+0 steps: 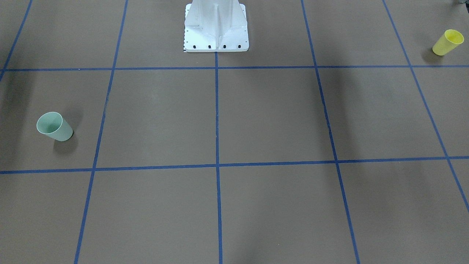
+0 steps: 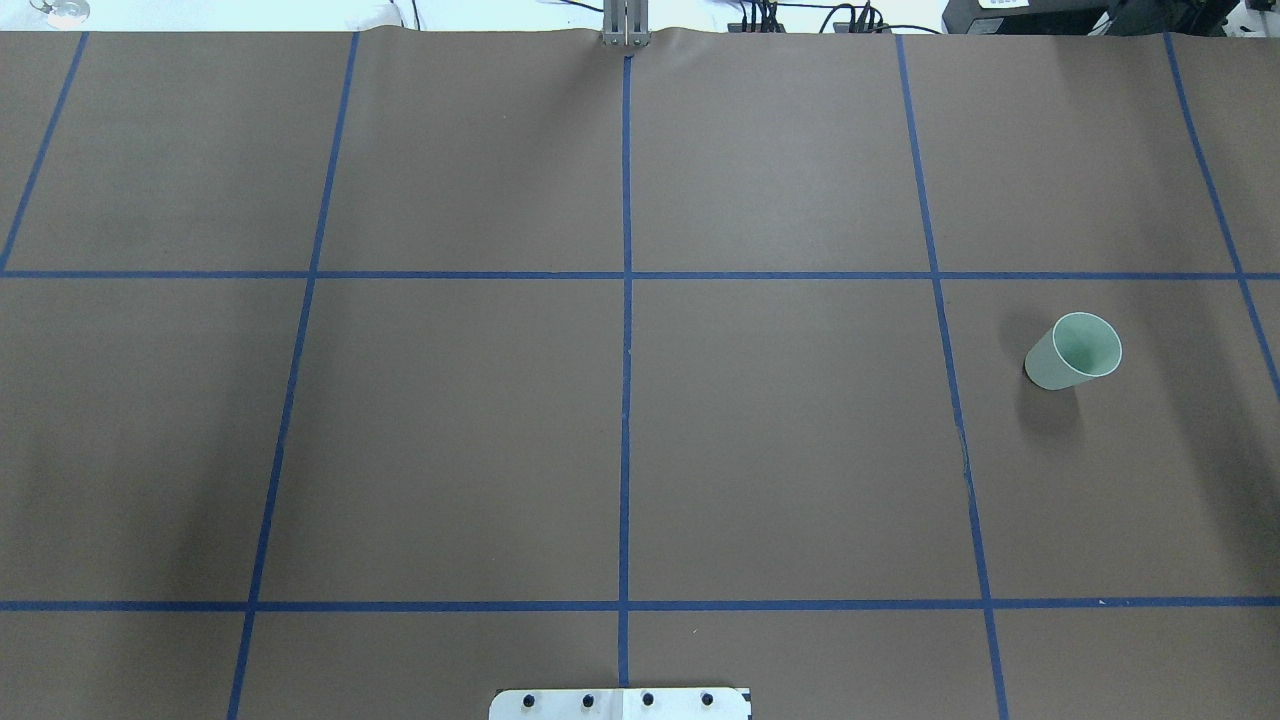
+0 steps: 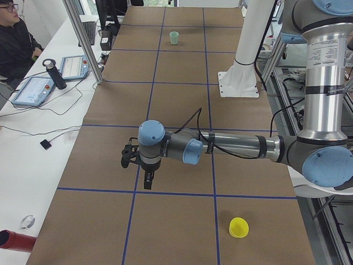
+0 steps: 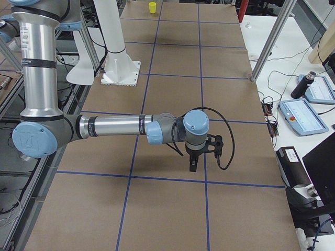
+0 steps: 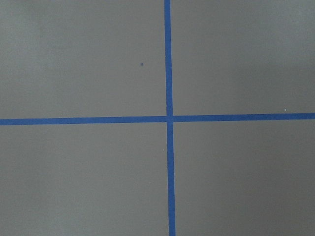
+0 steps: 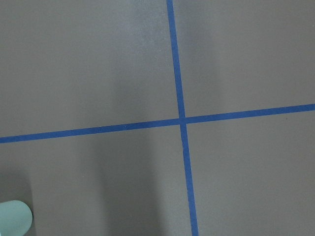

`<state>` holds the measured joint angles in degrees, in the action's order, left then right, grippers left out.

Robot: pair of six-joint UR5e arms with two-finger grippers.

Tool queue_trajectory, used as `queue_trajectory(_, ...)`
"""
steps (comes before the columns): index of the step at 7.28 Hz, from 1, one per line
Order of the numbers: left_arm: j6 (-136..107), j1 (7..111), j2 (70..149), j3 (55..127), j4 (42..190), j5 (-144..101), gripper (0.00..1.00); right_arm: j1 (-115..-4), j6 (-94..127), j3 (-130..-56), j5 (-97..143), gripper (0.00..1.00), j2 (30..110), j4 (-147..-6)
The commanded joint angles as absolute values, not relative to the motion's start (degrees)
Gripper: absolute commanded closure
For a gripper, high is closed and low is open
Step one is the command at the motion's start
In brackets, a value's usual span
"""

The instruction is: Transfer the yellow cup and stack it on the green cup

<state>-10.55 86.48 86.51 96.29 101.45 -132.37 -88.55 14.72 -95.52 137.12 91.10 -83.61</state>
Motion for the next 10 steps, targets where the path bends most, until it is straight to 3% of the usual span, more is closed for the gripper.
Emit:
queue_trajectory(1, -10.6, 86.5, 86.5, 96.2, 102.3, -132.4, 0.0, -87.9, 15.8, -95.4, 137.3, 0.01, 91.1, -82.7)
queue_trajectory(4, -11.1, 86.5, 86.5, 96.9, 104.9, -132.5, 0.0, -87.9, 15.7, -95.4, 137.3, 0.01, 91.7, -82.7)
queue_trajectory(7, -19.7, 85.9, 85.2, 103.9, 104.5, -129.1, 0.0, -87.9, 15.6, -96.0, 137.5, 0.01, 92.0, -82.6)
queue_trajectory(10, -29.9, 76.3, 81.5, 128.2, 77.3, -111.3, 0.0, -87.9, 15.6, -96.3, 137.6, 0.01, 92.8, -83.1)
